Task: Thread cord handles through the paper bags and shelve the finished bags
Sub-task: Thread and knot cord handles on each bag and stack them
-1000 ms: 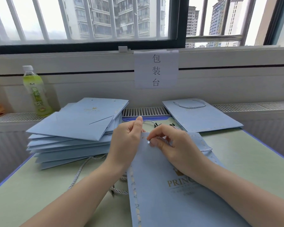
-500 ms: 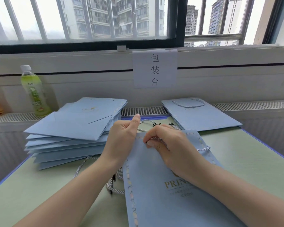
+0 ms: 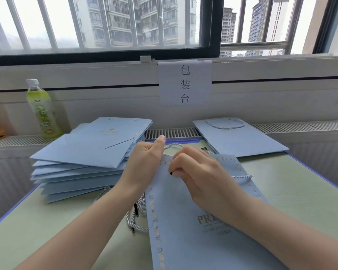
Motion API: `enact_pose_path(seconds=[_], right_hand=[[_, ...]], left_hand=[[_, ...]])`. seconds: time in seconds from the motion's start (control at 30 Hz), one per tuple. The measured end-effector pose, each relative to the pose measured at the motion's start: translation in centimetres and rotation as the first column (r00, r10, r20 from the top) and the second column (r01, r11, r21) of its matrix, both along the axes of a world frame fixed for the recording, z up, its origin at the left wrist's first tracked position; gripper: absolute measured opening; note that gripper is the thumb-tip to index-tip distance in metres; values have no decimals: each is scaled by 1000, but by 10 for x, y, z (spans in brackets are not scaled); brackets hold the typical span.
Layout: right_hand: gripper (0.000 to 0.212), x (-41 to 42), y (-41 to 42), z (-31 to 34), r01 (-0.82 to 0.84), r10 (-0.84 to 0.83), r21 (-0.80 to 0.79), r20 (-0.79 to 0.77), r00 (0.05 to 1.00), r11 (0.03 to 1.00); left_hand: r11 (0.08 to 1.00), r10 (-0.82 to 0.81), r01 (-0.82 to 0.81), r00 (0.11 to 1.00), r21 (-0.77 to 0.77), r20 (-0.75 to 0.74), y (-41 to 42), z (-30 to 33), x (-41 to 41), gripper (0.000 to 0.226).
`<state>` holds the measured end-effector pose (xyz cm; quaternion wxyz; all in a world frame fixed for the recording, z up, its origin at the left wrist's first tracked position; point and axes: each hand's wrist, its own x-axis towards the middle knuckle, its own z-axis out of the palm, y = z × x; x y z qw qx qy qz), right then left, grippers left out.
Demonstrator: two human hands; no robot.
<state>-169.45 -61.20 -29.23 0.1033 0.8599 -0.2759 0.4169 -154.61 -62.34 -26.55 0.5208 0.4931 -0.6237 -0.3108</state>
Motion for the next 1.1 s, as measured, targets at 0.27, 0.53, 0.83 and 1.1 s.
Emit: enact_pose_path(seconds=[0.27, 0.53, 0.83, 1.1], right_hand=[[8, -4, -5, -3, -70, 6, 219, 281, 960, 973], [5, -7, -5, 1, 12, -96, 285, 284, 954, 958], [9, -10, -3, 3, 19, -129, 437, 224, 966, 899], [8, -12, -3, 4, 18, -100, 384, 195, 976, 923]], left_hand=[[997, -76, 75, 996, 19, 47, -2, 0, 0, 50], [973, -229, 228, 973, 25, 34, 1, 3, 6, 28], [965, -257, 258, 966, 41, -19, -1, 1, 7, 52], [973, -230, 231, 972, -25, 55, -2, 2, 5, 43]])
